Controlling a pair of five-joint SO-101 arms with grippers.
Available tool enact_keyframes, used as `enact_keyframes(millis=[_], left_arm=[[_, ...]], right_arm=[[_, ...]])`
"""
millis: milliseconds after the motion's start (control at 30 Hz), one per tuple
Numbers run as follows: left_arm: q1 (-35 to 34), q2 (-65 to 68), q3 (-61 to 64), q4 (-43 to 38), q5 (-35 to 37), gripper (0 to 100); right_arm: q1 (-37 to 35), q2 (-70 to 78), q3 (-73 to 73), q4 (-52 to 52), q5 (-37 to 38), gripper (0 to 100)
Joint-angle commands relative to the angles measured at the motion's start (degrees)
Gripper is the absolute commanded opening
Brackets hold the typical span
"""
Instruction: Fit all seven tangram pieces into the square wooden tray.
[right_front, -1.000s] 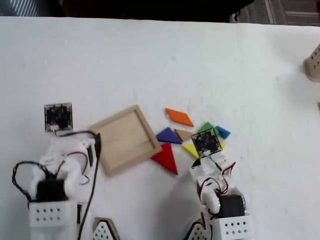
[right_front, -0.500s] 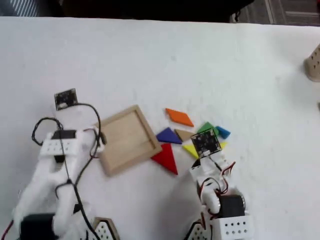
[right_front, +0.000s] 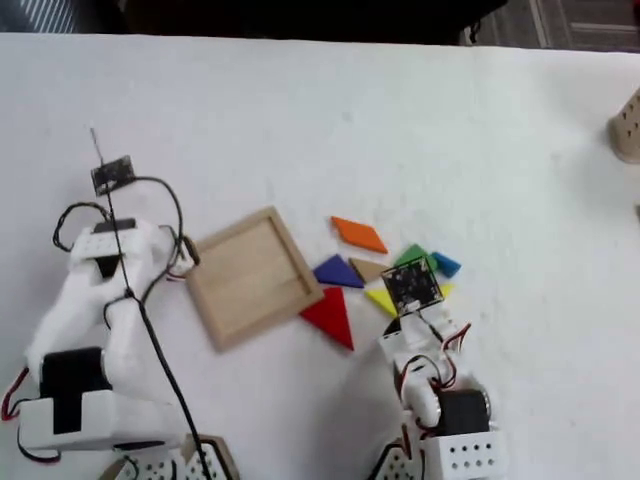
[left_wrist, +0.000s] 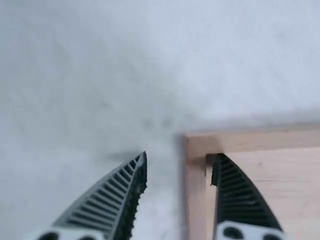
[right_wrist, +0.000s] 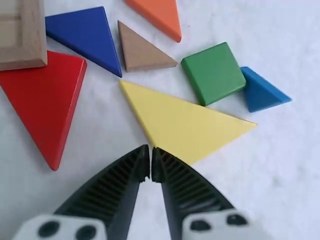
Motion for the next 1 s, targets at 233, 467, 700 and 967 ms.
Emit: enact_keyframes(millis=[233, 467, 700, 967], left_arm=[[-3.6, 6.1, -7.1, 2.4, 0.5, 21], [-5.3, 14.3, -17.9, 10.5, 0.5, 21], [-0.8, 17.2, -27.3, 13.2, 0.2, 21], [8.8, 17.1, -32.3, 13.2, 0.1, 21]], right_arm=[[0.3, -0.7, 0.5, 0.2, 0.6, 2.2], [0.3, -0.7, 0.5, 0.2, 0.6, 2.2], [0.2, -0.7, 0.5, 0.2, 0.6, 2.2], [0.2, -0.7, 0.5, 0.0, 0.6, 2.2]])
